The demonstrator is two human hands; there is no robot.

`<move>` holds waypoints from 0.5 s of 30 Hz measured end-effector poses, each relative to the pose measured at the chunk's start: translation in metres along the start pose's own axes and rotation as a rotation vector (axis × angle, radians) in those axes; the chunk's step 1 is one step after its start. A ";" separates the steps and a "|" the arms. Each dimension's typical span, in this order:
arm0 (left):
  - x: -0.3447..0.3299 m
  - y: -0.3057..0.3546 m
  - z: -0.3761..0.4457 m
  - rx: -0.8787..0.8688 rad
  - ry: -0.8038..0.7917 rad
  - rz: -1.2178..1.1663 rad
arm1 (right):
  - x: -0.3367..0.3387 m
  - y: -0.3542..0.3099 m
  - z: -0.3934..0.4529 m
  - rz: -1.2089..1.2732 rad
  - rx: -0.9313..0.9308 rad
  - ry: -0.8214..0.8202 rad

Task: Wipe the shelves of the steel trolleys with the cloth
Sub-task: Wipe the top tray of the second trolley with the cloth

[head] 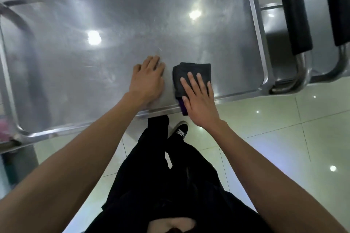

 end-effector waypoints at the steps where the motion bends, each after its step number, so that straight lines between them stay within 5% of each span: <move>1: 0.000 0.000 0.001 0.008 -0.021 -0.002 | -0.004 0.000 -0.010 -0.003 -0.001 -0.010; 7: -0.001 0.000 0.001 0.004 -0.059 -0.001 | -0.004 -0.006 -0.018 -0.010 -0.014 -0.020; 15: 0.016 -0.044 0.007 0.070 0.084 -0.105 | 0.005 -0.032 0.048 0.012 0.006 -0.041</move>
Point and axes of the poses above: each hand's wrist, its own z-axis towards the middle knuckle, its own x-axis out of the back of the hand, y = z × x, the point moved 7 cm from there along z, towards the middle knuckle, and after that the axes turned 4 degrees about -y, right-handed, at the moved point
